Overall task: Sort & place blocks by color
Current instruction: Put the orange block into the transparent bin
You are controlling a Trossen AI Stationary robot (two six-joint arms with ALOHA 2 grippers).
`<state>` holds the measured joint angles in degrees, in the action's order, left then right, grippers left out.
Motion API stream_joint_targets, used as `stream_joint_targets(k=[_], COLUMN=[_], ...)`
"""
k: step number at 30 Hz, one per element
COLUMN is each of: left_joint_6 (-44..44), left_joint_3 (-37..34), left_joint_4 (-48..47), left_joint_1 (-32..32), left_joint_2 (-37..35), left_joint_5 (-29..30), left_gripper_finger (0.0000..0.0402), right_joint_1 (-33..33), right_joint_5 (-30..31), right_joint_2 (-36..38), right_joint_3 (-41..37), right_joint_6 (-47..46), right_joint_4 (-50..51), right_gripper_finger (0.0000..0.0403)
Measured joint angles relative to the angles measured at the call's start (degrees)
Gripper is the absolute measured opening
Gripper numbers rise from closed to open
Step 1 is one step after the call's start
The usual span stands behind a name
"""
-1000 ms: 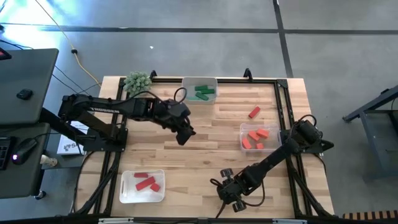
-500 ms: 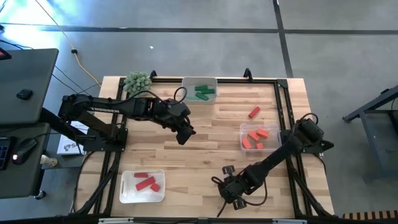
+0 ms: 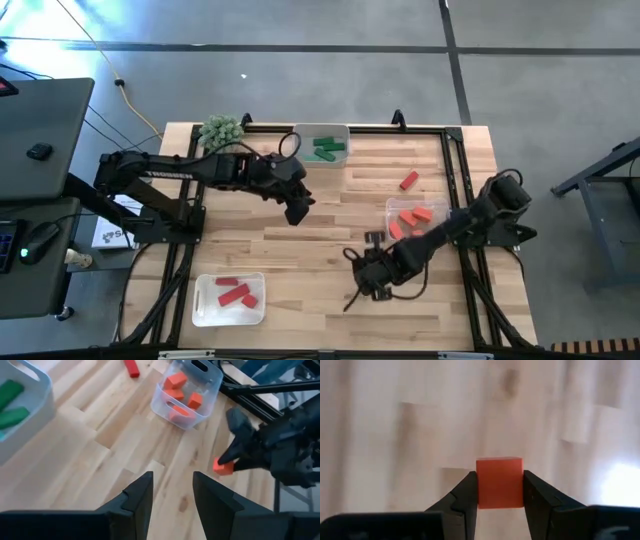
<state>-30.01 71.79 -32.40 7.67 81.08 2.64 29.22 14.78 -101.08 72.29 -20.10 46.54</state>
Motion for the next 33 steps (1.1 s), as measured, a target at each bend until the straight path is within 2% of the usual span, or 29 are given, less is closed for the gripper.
stream_joint_targets(k=[10,16,23,27,33], left_joint_6=[5.1,8.7,14.3,17.6,22.8], left_joint_3=[0.0,0.0,0.0,0.0,0.0], left_joint_4=[0.7,2.6,3.7,3.8,4.2], left_joint_1=[4.6,7.8,11.2,12.9,15.5], left_joint_2=[0.0,0.0,0.0,0.0,0.0], left_joint_5=[0.2,0.2,0.2,0.2,0.2], left_gripper_finger=[0.0129,0.0129,0.0129,0.0129,0.0129], right_joint_1=[-8.6,-13.5,-17.4,-19.1,-20.4], right_joint_5=[8.7,14.1,16.6,15.9,9.8], right_joint_2=[6.7,11.0,13.4,13.4,13.3], right_joint_3=[0.0,0.0,0.0,0.0,0.0], right_joint_6=[-2.5,-10.4,-22.3,-32.8,-45.0], right_joint_4=[11.5,18.8,28.4,33.3,34.8], right_gripper_finger=[0.0099,0.0099,0.0099,0.0099,0.0099])
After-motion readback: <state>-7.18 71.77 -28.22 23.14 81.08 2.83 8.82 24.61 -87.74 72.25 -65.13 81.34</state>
